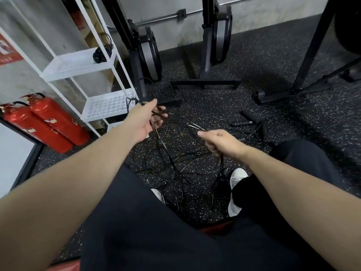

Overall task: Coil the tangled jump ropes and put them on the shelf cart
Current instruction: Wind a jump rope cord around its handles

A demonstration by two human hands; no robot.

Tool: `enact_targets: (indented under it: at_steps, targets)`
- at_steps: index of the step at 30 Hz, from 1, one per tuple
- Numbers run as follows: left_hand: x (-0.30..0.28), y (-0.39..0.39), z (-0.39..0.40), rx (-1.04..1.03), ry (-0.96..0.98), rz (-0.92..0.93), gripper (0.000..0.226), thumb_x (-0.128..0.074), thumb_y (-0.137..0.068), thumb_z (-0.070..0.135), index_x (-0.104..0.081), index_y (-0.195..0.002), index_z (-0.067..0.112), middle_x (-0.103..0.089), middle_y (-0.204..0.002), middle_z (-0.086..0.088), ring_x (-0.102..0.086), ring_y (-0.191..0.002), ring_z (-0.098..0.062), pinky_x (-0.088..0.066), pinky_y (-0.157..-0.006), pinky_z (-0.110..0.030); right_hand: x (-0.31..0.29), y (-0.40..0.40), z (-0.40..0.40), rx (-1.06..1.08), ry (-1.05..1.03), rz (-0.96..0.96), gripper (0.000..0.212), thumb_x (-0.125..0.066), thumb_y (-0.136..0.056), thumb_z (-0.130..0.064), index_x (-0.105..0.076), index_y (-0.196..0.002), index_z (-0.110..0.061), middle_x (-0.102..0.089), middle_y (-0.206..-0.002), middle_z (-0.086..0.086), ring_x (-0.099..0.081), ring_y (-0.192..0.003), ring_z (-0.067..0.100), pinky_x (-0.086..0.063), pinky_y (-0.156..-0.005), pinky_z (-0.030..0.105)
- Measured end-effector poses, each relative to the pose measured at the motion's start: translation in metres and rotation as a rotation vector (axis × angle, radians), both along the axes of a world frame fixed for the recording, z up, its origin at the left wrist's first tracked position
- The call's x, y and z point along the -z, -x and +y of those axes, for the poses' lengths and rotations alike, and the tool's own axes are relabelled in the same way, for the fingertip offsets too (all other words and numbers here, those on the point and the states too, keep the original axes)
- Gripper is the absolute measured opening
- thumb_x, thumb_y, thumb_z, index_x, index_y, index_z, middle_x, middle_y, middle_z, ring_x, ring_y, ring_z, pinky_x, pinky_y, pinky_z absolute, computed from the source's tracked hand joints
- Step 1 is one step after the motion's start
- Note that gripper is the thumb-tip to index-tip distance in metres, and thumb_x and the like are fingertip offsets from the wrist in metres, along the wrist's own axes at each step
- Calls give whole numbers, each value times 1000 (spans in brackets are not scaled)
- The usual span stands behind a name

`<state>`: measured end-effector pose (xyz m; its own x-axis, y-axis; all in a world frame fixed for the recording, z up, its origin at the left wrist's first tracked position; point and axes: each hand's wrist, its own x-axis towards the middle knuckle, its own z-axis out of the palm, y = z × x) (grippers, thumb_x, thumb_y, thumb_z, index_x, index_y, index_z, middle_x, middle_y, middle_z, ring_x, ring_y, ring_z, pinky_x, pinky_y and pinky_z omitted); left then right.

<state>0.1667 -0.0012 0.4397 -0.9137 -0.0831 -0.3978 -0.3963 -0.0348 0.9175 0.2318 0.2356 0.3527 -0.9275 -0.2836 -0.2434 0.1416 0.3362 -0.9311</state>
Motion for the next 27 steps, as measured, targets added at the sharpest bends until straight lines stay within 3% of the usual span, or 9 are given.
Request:
enact_targets:
  at_steps: [3,6,8,10,13,16,18,22,27]
  targets:
    - [-9,13,-5,29,195,24,45,-52,-105,47,-51,-125,7,-70,-98,-9,-66,-68,-16,-53,-57,-27,-24,5,-1,63,215,-7,56,-45,-102,-55,-31,-58,-24,-29,-54,-4,-23,-52,20,-29,-49,28]
    - [-8,24,-8,126,374,-92,73,-35,-101,70,-53,-133,7,-69,-117,-11,-65,-95,-24,-55,-90,-46,-54,8,-6,206,403,5,53,-39,-107,-48,-26,-61,-24,-20,-54,-4,-14,-51,17,-17,-46,27]
    - [2,27,-9,191,489,-228,76,-36,-102,68,-42,-150,10,-50,-150,-15,-54,-127,-34,-42,-108,-65,-73,10,-8,274,447,31,53,-38,-108,-47,-25,-61,-24,-19,-54,-4,-12,-51,16,-13,-47,27]
    - [15,19,-2,197,523,-264,65,-48,-105,48,-32,-158,13,-37,-160,-14,-44,-139,-37,-38,-110,-69,-89,12,-11,302,486,35,54,-38,-108,-48,-26,-59,-25,-20,-53,-5,-12,-51,16,-12,-47,27]
    - [35,-7,22,301,495,-18,41,-51,-104,17,-49,-145,18,-56,-144,-5,-58,-123,-23,-53,-104,-50,-107,14,-17,295,583,10,55,-38,-107,-48,-27,-58,-27,-18,-53,-6,-10,-50,15,-10,-47,26]
    - [50,-46,48,399,192,236,34,-48,-100,-1,-59,-121,23,-72,-120,2,-69,-114,-21,-57,-100,-43,-120,19,-23,302,742,-44,55,-38,-107,-48,-28,-58,-26,-17,-54,-7,-9,-48,12,-8,-44,25]
    - [58,-66,61,521,47,280,36,-45,-99,-1,-58,-123,24,-74,-119,3,-68,-117,-20,-52,-105,-42,-128,23,-24,306,846,-75,54,-39,-107,-48,-28,-59,-26,-16,-54,-8,-8,-48,10,-6,-44,25]
    - [72,-85,78,689,251,337,14,-65,-99,16,-66,-112,21,-73,-112,8,-65,-106,0,-46,-94,-22,-147,28,-33,311,990,-111,53,-37,-108,-46,-27,-60,-27,-14,-54,-10,-8,-46,8,-5,-41,21]
    - [83,-84,66,512,415,367,17,-58,-103,24,-72,-96,30,-72,-101,16,-62,-95,5,-43,-79,-17,-170,36,-31,327,1146,-97,51,-35,-109,-43,-27,-60,-27,-13,-56,-9,-9,-45,7,-8,-36,19]
